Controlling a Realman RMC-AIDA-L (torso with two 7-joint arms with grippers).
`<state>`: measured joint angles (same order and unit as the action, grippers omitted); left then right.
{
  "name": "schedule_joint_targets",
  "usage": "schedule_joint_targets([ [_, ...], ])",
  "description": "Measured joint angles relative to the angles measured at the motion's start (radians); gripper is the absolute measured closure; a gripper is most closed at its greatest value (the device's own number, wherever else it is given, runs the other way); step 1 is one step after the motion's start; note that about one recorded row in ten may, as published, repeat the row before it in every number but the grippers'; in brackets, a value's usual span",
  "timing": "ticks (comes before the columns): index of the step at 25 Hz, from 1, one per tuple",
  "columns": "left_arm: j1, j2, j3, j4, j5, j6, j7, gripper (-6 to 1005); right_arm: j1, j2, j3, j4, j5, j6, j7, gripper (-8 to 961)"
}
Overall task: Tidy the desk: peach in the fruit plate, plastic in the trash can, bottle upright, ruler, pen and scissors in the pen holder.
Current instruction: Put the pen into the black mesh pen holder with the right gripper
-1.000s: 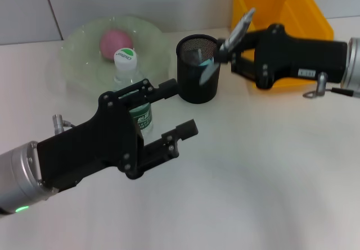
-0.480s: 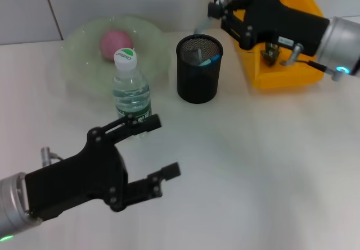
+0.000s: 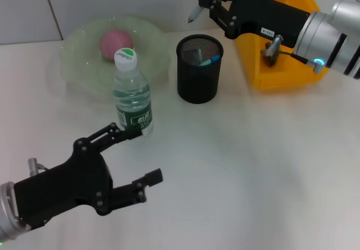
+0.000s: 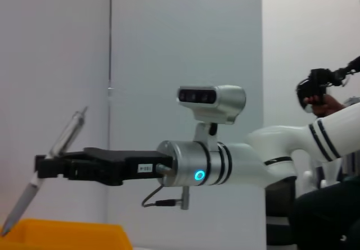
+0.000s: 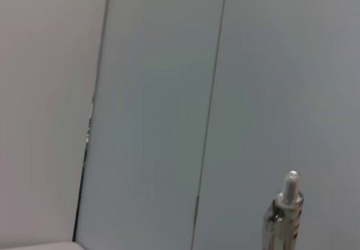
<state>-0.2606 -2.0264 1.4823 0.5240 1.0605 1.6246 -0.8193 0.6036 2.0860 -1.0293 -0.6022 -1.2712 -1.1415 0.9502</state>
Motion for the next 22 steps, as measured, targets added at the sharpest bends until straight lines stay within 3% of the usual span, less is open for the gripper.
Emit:
schedule_joint_targets([
  [12, 0.007, 0.0, -0.05, -0.003, 0.025, 0.0, 0.004, 158, 0.014, -0.005, -0.02, 0.012, 0.012, 0.076, 0.071, 805],
  [22, 0.008, -0.001, -0.067, -0.007, 0.026, -0.002, 0.001, 158, 0.005, -0.007, -0.222, -0.046, 0.011, 0.268, 0.162, 803],
])
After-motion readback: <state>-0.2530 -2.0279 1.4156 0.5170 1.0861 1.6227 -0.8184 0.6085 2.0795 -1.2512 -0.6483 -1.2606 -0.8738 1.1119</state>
